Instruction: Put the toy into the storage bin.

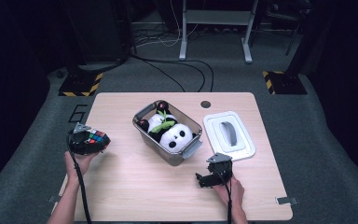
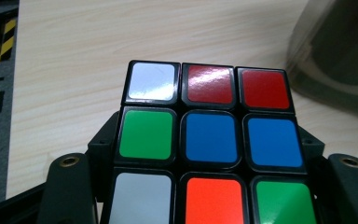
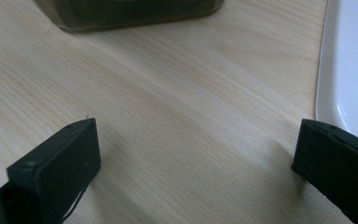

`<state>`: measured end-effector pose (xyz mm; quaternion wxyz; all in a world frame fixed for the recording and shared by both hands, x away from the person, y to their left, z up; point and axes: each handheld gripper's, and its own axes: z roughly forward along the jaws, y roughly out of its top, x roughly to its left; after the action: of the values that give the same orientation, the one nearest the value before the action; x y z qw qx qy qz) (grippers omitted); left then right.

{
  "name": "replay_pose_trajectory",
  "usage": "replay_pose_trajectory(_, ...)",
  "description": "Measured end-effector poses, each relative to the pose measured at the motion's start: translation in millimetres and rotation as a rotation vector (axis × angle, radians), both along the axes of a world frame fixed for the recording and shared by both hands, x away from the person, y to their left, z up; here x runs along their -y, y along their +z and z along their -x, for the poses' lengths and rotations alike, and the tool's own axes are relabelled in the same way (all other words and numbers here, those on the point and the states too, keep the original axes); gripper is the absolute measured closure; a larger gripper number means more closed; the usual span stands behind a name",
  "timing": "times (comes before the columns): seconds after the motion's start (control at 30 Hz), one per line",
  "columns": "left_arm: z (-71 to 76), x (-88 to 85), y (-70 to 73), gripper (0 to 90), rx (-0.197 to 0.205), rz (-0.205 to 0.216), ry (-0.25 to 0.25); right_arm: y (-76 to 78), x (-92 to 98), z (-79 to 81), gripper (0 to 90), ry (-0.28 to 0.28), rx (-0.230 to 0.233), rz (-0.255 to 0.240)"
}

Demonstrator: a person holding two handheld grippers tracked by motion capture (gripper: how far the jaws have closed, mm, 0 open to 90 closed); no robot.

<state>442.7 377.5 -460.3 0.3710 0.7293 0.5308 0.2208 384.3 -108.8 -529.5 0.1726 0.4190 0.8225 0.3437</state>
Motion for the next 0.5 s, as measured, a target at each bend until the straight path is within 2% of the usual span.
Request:
replay_pose_trajectory(0.17,-1.2,8.7,12.3,33.1,0.006,-0.010,-0.024,0.0,0.0,0.0,0.0,0.000,0.000,0.000)
replay_pose_trajectory(0.5,-2.3,16.8,31.9,33.1,0.022,-0.003,-0.050,0.0,0.0,0.0,0.0,0.000,0.000,0.000)
